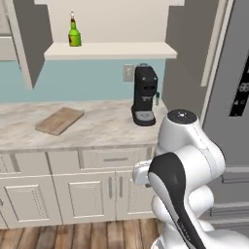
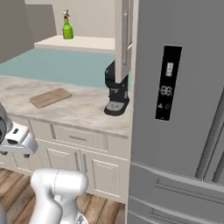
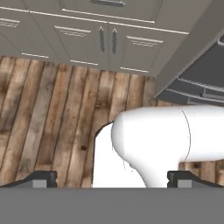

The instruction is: Move the cutting board and knife to the sink. Then move spray from the cabinet to the counter.

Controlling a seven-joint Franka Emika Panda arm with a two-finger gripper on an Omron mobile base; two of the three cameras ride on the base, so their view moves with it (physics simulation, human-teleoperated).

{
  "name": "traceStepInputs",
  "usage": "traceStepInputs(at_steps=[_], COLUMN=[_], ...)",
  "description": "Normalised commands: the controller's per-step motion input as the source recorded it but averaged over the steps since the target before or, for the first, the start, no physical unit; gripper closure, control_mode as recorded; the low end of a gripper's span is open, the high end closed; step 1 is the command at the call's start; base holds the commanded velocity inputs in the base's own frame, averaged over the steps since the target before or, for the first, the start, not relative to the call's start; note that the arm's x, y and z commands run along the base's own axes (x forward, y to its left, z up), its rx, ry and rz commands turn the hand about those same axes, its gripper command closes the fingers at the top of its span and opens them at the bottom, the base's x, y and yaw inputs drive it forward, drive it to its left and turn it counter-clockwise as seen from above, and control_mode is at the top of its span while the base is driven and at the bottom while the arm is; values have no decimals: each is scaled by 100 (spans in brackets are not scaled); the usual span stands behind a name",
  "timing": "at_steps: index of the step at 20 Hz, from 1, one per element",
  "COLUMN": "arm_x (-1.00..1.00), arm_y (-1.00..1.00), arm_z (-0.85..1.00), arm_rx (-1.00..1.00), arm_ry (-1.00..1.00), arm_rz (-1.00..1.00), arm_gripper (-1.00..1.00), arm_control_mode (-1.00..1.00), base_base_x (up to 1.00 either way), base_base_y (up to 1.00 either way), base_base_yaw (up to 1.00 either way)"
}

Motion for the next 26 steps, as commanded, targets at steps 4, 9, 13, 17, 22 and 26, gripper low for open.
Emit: traceStepInputs(at_steps=[4, 9, 13, 17, 22, 26], arm_x=[0, 0, 0, 0, 0, 0], arm_y=[0, 0, 0, 0, 0, 0], arm_z=[0, 0, 0, 0, 0, 0], arm_rx=[0, 0, 0, 0, 0, 0], arm_ry=[0, 0, 0, 0, 0, 0], arm_rz=[0, 0, 0, 0, 0, 0], arm_gripper=[-100, -100, -100, -100, -100, -100], arm_control_mode=[100, 100, 100, 100, 100, 100], base_base_x=[63, 65, 58, 55, 48, 39], base_base_y=[42, 23, 7, 17, 33, 39], base_base_yaw=[0, 0, 0, 0, -1, -1])
